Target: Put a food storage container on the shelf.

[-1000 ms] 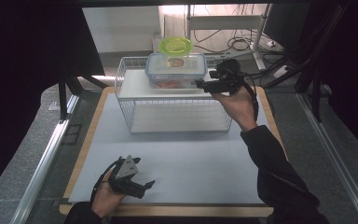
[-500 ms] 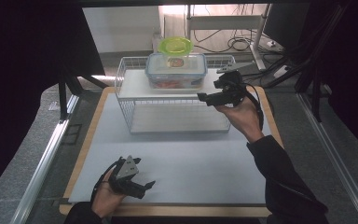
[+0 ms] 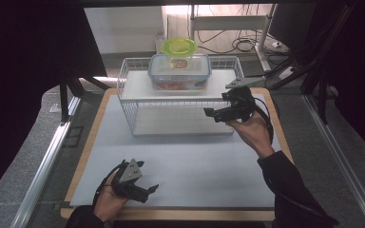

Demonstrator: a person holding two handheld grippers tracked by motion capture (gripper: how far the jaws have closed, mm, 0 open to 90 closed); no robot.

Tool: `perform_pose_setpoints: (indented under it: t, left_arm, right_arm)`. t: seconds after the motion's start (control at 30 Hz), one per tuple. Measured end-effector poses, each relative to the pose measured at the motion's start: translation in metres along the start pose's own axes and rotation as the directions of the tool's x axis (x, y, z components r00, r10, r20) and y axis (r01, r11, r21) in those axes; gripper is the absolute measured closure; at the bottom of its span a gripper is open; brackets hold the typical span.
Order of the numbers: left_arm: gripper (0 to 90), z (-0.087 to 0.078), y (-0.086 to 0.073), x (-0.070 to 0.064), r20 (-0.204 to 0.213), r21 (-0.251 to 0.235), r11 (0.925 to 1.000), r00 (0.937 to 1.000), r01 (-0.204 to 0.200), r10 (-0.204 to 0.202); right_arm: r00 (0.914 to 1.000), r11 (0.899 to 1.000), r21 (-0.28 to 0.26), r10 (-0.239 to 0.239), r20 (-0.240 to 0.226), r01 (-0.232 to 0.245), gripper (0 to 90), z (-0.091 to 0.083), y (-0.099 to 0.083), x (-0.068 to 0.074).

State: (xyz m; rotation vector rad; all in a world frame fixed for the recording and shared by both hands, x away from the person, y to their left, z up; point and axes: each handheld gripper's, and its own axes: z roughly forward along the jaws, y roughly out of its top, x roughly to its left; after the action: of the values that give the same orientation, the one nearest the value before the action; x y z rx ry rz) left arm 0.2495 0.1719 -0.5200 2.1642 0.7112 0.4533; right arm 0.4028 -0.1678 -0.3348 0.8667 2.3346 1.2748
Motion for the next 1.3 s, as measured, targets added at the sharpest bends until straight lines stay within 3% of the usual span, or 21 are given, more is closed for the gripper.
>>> perform_pose_setpoints:
  t: [0.17, 0.7, 1.3]
  left_arm:
    - [4.8, 0.000, 0.000, 0.000, -0.002, -0.002, 1.0000, 1.0000, 0.002, -0.002]
    - [3.1, -0.003, 0.000, 0.002, 0.036, -0.048, 0.9980, 0.9986, 0.041, -0.039]
    - [2.8, -0.002, 0.000, 0.002, 0.030, -0.040, 0.9987, 0.9991, 0.030, -0.029]
  right_arm:
    - [0.9998, 1.000, -0.008, 0.008, -0.019, -0.008, 7.9, -0.003, -0.009, 0.002]
    - [0.9998, 1.000, 0.017, -0.021, -0.005, 0.021, 1.5, -0.004, -0.039, 0.014]
    - [0.9987, 0.998, 0.038, -0.050, 0.010, 0.050, 0.6, -0.001, -0.074, 0.027]
